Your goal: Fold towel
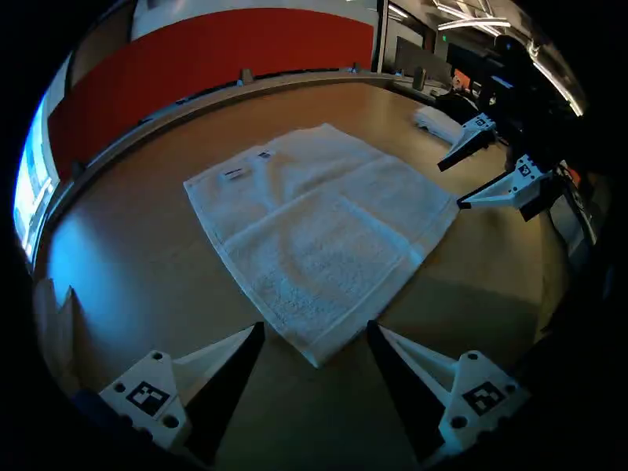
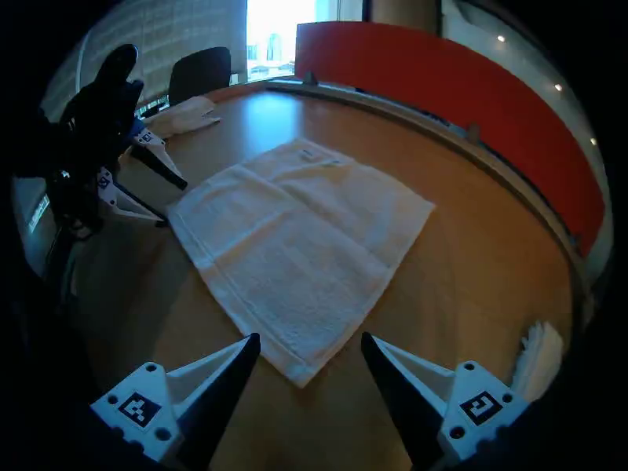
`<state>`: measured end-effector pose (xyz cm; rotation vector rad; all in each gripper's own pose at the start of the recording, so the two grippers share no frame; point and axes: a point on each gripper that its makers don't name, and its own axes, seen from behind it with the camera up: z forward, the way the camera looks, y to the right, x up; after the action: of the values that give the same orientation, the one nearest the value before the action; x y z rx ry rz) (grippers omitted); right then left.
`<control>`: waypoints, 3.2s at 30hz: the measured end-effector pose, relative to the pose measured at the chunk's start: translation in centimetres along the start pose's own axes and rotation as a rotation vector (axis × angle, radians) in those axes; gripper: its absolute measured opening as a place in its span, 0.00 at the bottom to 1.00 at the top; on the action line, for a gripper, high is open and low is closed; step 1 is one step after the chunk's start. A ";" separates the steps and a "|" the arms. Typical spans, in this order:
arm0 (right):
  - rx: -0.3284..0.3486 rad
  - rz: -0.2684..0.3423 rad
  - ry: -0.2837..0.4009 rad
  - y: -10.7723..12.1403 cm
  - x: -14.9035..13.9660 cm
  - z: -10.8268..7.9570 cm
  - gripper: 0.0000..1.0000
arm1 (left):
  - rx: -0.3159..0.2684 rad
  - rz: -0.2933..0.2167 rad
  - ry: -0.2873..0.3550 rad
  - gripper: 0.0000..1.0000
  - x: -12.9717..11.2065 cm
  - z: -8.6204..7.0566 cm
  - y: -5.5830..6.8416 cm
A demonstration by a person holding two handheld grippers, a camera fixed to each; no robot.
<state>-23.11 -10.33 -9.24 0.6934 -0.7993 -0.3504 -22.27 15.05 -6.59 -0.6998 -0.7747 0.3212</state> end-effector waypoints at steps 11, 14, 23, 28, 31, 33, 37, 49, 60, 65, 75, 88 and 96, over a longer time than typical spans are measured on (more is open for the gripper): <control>0.023 0.001 -0.023 -0.4 -0.9 0.6 0.85 | 0.011 -0.017 0.000 0.95 -0.2 0.2 -0.1; 0.030 0.006 -0.028 -0.5 -1.1 0.6 0.79 | 0.018 -0.011 0.002 0.95 -0.3 0.3 -0.1; 0.053 0.011 -0.026 -0.9 -1.5 0.8 0.66 | 0.039 -0.001 -0.003 0.88 -0.3 0.4 -0.2; 0.060 0.012 -0.024 -1.1 -1.5 0.8 0.64 | 0.045 -0.004 -0.009 0.79 -0.3 0.3 -0.3; 0.063 0.014 -0.022 -1.1 -1.5 0.7 0.62 | 0.047 -0.004 -0.011 0.76 -0.3 0.3 -0.2; 0.063 0.015 -0.020 -1.1 -1.5 0.7 0.60 | 0.048 -0.004 -0.011 0.74 -0.3 0.3 -0.1; 0.066 0.020 -0.020 -1.1 -1.4 0.8 0.52 | 0.052 -0.012 -0.013 0.71 -0.3 0.3 0.1; 0.064 0.026 -0.014 -1.2 -1.2 1.0 0.37 | 0.058 -0.029 -0.024 0.53 -0.3 0.2 0.1; 0.070 0.039 0.001 -1.6 -0.6 1.3 0.20 | 0.088 -0.055 -0.027 0.16 0.0 0.2 -0.2; 0.059 0.040 0.015 -1.4 -0.2 1.1 0.18 | 0.085 -0.088 -0.027 0.15 0.1 0.0 -0.1; 0.040 0.045 0.040 -0.5 1.1 -0.1 0.18 | 0.086 -0.124 -0.012 0.15 1.0 -0.9 0.5; 0.045 0.016 0.067 -0.4 3.9 -2.9 0.18 | 0.098 -0.172 0.019 0.14 3.3 -4.0 0.6; 0.042 -0.012 0.075 -0.6 5.1 -4.9 0.18 | 0.101 -0.174 0.023 0.14 4.3 -5.8 1.2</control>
<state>-16.13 -11.38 -9.37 0.7463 -0.7330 -0.3173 -15.07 15.45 -8.06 -0.5360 -0.7863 0.1920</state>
